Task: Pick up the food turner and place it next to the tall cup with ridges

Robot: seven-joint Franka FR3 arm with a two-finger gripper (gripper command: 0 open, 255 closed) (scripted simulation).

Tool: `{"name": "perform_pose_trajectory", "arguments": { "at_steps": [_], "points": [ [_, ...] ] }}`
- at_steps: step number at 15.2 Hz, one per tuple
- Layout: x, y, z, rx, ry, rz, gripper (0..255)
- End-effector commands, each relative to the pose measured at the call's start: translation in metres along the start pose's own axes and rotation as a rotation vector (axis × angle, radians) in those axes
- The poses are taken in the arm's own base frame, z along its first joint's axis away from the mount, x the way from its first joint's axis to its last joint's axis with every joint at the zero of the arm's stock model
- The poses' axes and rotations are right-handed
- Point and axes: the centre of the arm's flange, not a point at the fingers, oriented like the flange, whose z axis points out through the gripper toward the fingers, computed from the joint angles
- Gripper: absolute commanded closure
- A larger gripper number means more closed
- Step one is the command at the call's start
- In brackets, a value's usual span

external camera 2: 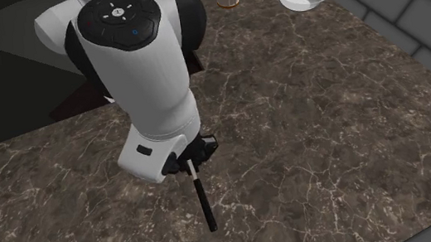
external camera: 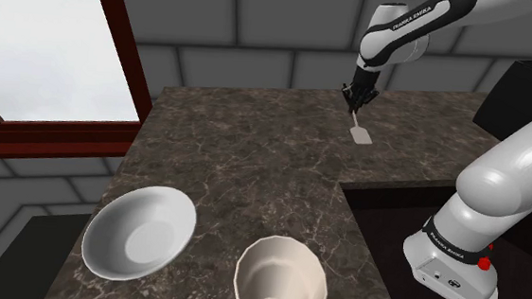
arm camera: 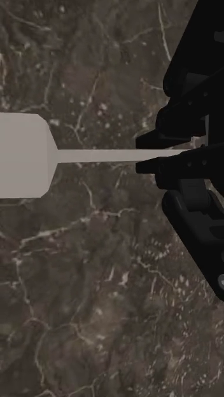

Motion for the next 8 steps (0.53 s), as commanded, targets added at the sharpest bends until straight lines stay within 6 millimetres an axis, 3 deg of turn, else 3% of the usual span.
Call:
{"name": "perform_pose_trajectory", "arguments": {
  "at_steps": [1,8],
  "points": [
    [0.001,0.0,-0.01,0.0,-0.001,0.0,255],
    [0.003,0.0,-0.047,0.0,-0.001,0.0,255]
  ]
}}
